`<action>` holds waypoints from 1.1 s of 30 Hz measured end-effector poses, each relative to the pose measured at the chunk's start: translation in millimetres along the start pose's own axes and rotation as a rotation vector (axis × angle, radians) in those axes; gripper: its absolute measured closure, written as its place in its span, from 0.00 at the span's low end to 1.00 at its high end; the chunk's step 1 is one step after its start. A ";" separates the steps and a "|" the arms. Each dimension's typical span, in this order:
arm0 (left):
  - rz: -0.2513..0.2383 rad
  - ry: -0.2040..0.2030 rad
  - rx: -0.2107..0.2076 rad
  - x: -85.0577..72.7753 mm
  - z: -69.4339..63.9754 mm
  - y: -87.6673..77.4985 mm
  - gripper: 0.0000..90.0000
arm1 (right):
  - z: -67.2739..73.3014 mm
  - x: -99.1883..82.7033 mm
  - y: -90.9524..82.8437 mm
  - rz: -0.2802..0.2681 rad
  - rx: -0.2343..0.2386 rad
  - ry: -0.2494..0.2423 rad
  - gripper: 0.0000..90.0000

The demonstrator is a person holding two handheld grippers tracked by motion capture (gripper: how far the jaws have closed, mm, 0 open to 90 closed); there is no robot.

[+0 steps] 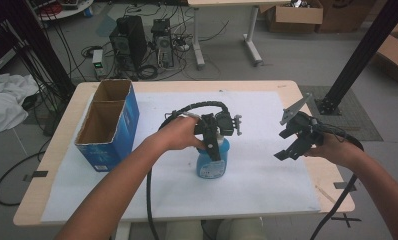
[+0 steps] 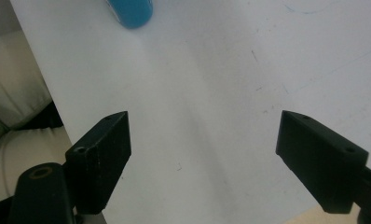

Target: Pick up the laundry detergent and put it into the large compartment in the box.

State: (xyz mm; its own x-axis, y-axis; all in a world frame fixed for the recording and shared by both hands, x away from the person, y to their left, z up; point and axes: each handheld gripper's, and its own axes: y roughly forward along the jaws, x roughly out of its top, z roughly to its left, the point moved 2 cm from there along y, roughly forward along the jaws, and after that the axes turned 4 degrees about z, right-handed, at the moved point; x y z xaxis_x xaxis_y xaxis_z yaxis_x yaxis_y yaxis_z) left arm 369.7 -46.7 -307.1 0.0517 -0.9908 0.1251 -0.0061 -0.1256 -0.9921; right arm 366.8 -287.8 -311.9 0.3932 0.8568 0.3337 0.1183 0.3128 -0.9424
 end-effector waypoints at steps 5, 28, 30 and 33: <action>0.001 0.002 0.001 -0.6 -0.5 -1.1 0.42 | 0.2 -0.4 0.1 0.001 0.002 0.002 0.20; -0.071 -0.336 0.101 -15.5 -6.2 -125.3 0.42 | 7.1 2.4 -1.9 -0.012 0.003 -0.027 0.20; -0.072 -0.382 0.105 -19.5 -4.6 -136.9 0.42 | 7.5 2.8 -1.2 -0.013 0.004 -0.030 0.20; -0.087 -0.463 0.116 -26.9 -3.0 -153.0 0.42 | 8.0 3.3 -0.2 -0.007 0.006 -0.034 0.20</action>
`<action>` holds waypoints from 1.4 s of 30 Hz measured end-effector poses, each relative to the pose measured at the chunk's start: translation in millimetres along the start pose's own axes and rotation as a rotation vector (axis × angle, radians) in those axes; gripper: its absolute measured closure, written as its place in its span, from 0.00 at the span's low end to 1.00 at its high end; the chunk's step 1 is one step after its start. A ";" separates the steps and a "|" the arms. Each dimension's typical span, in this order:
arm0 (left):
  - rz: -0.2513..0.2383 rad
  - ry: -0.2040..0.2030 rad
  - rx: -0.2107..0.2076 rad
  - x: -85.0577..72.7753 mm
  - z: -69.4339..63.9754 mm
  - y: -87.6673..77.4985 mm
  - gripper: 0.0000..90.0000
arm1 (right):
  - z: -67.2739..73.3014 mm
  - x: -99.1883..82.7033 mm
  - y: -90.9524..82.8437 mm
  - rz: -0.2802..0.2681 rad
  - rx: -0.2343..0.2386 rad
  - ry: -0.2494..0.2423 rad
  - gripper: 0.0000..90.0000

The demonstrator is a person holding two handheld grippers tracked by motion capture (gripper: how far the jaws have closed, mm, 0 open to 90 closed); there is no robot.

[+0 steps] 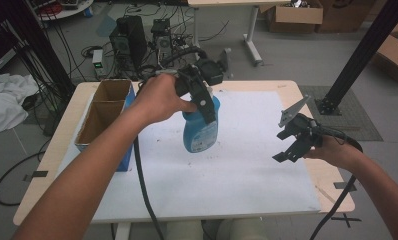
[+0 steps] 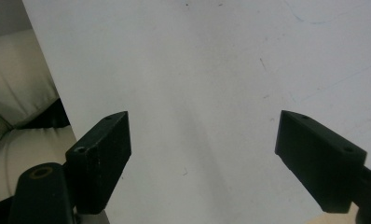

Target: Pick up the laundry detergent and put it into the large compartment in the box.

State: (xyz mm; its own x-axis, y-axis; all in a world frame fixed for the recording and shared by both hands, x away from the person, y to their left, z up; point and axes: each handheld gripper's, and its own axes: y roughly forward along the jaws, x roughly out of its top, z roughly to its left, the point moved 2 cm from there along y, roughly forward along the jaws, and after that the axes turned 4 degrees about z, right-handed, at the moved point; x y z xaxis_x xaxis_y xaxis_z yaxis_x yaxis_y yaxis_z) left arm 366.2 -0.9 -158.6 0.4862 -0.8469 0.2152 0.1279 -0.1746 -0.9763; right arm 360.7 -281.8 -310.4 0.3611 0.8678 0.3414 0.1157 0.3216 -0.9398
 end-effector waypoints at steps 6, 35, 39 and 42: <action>-0.034 -0.172 0.056 -10.5 15.3 -29.4 0.42 | 0.1 4.0 0.4 -0.007 0.004 -0.014 0.20; -0.106 -0.759 0.189 -91.6 91.6 -102.6 0.42 | 1.2 17.9 3.8 0.003 0.010 -0.055 0.20; -0.108 -0.804 0.202 -103.3 100.0 -105.1 0.42 | 0.5 18.4 4.9 0.002 0.009 -0.055 0.20; -0.115 -0.838 0.207 -110.7 105.3 -105.5 0.42 | 0.3 19.1 5.5 0.000 0.011 -0.053 0.20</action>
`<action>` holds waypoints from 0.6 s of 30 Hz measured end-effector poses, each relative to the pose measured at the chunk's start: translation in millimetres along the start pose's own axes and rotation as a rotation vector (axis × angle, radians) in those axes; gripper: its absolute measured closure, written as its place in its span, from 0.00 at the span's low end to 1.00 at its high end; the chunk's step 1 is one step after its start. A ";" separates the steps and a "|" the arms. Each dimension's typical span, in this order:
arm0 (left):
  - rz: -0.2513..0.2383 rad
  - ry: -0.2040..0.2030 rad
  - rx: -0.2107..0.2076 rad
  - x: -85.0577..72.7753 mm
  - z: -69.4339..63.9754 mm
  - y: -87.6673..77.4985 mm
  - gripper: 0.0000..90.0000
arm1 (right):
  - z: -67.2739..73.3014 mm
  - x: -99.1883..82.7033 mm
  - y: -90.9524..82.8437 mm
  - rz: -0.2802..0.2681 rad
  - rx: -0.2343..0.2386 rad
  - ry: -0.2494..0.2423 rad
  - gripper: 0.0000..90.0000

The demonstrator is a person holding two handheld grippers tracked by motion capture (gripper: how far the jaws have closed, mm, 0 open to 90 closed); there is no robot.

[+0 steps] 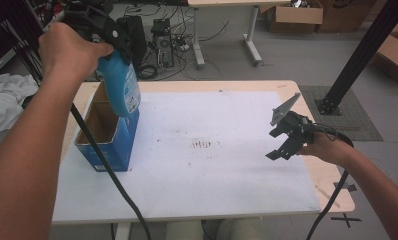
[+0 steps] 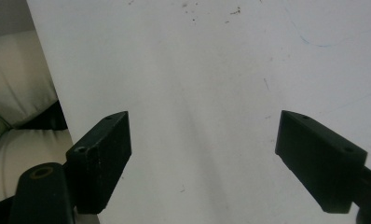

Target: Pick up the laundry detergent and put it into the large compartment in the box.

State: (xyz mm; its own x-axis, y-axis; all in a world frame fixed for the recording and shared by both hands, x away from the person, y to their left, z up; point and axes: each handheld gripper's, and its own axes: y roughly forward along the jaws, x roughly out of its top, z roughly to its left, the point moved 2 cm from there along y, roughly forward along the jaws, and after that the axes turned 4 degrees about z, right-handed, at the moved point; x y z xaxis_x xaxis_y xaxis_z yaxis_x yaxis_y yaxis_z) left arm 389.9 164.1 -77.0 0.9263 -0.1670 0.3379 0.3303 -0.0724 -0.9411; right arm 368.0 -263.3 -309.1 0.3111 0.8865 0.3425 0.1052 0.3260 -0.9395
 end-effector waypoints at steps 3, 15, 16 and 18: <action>0.001 -0.020 0.008 -0.8 8.3 1.0 0.42 | -0.2 0.8 0.5 0.000 0.001 -0.001 0.20; -0.029 -0.075 0.047 -4.9 34.4 13.7 0.42 | -1.7 0.3 0.8 -0.001 0.000 0.006 0.20; -0.031 -0.083 0.048 -5.5 37.1 14.8 0.42 | -1.8 0.0 0.6 0.000 -0.002 0.008 0.20; -0.040 -0.094 0.058 -6.7 41.3 17.3 0.42 | -1.8 -0.6 0.5 0.000 -0.001 0.010 0.20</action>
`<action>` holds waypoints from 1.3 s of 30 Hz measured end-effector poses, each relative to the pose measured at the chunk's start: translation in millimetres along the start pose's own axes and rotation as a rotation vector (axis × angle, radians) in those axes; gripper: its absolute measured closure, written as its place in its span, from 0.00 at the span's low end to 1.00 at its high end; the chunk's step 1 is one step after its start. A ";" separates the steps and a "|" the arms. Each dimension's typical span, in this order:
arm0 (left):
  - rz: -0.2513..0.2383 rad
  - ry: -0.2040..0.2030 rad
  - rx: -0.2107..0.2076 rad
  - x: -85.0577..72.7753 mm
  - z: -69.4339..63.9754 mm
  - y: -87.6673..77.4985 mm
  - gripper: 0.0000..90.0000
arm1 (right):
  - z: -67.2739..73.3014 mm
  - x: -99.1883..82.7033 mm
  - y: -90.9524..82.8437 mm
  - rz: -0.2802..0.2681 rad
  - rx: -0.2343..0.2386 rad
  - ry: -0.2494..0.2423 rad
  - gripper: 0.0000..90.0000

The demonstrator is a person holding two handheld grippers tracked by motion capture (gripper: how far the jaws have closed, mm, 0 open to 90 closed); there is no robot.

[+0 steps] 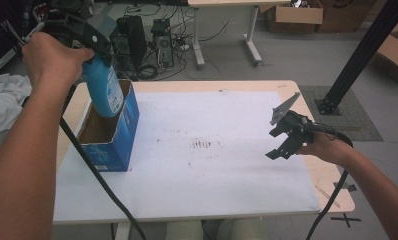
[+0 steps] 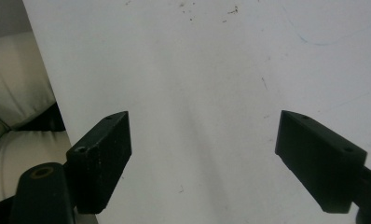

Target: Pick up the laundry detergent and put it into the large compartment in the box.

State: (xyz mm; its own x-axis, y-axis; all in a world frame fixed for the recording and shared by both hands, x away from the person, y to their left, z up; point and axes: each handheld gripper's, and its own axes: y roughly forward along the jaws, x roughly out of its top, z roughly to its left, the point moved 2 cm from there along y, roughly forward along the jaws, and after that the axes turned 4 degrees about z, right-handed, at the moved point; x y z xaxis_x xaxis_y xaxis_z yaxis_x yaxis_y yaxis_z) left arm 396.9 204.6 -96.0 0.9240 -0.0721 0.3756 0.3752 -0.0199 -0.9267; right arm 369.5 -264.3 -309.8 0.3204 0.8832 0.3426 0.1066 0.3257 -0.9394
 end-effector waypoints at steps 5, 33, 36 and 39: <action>-0.008 -0.021 0.013 -2.5 11.9 6.2 0.42 | -0.5 -0.4 0.3 0.003 -0.002 0.003 0.20; 0.041 -0.035 0.006 -28.5 38.3 92.9 0.42 | -2.6 3.9 4.7 0.006 -0.001 0.009 0.20; 0.046 -0.037 0.002 -31.7 39.4 103.1 0.42 | -3.2 3.1 4.7 0.006 0.000 0.013 0.20; 0.057 -0.033 0.001 -34.9 39.8 114.1 0.42 | -3.6 2.7 5.5 0.007 -0.001 0.015 0.20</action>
State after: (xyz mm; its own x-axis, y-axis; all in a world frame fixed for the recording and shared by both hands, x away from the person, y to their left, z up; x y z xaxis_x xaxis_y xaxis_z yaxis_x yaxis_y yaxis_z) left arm 410.5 244.5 -214.5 0.9459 -0.0402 0.3220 0.3216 -0.0155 -0.9467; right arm 374.3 -261.4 -314.0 0.3352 0.8803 0.3356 0.1048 0.3192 -0.9419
